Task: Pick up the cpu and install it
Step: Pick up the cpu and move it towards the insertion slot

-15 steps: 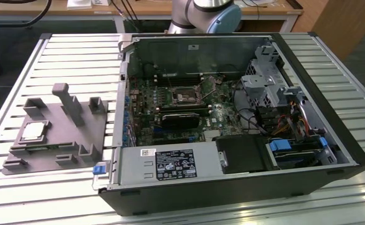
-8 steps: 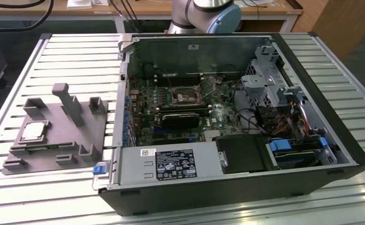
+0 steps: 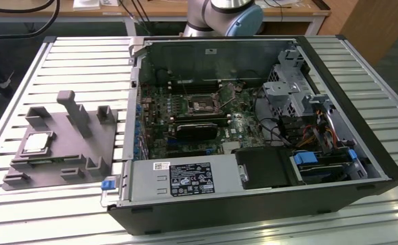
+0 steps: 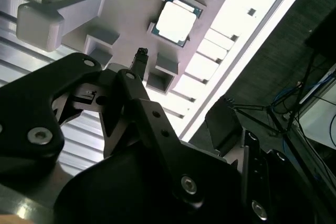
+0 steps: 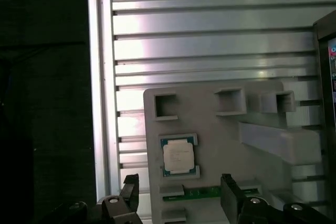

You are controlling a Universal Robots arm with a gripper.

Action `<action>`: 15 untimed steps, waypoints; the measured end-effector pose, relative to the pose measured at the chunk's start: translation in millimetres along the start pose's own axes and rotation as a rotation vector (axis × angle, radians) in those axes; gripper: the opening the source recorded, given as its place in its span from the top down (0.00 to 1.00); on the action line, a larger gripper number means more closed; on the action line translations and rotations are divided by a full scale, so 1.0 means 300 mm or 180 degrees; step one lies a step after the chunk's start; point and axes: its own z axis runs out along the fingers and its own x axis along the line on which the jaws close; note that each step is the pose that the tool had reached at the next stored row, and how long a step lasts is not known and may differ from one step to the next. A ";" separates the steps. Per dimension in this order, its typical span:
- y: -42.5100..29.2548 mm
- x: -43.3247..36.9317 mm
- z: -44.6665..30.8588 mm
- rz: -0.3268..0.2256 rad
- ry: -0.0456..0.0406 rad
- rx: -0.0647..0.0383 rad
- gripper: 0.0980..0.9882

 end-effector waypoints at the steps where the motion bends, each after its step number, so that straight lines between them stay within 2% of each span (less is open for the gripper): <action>1: 0.000 0.000 0.003 0.0000 0.0000 0.0000 0.30; 15: -0.002 0.001 0.036 0.0000 0.0000 0.0000 0.30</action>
